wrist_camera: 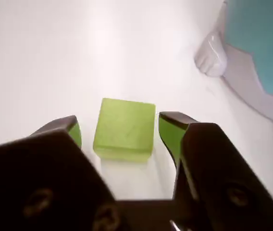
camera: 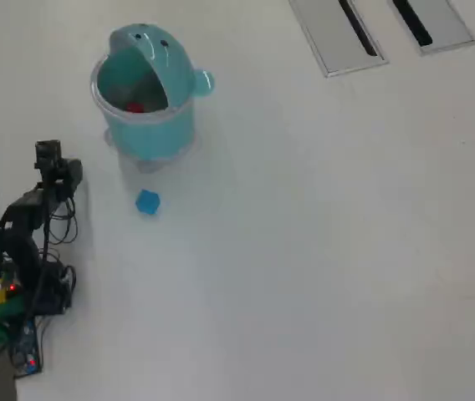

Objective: Grasp RGB lego blocks and put them in the bin one by one.

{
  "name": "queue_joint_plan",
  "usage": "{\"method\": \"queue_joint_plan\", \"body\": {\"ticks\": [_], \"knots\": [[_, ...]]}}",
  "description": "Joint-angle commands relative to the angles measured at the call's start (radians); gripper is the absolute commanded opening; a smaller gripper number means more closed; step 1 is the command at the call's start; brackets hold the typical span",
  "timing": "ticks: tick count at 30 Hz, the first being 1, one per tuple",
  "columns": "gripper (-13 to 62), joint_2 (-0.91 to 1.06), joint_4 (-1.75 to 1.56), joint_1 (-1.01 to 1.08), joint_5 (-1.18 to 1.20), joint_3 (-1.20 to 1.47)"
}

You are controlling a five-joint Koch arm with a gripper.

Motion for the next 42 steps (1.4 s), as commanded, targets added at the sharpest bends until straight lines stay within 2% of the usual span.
{"method": "queue_joint_plan", "body": {"ticks": [1, 17, 20, 22, 27, 29, 42], "knots": [[29.9, 0.0, -0.086, 0.003, -0.012, -0.051], [29.4, -0.06, -0.14, 0.025, -0.015, 0.003], [24.6, -0.049, -0.169, 0.037, -0.012, 0.025], [24.1, -0.041, -0.187, 0.04, -0.015, 0.038], [13.2, -0.034, -0.275, 0.043, -0.006, 0.084], [11.7, -0.026, -0.298, 0.044, 0.0, 0.094], [11.7, 0.291, -0.158, 0.117, 0.002, 0.149]]}}
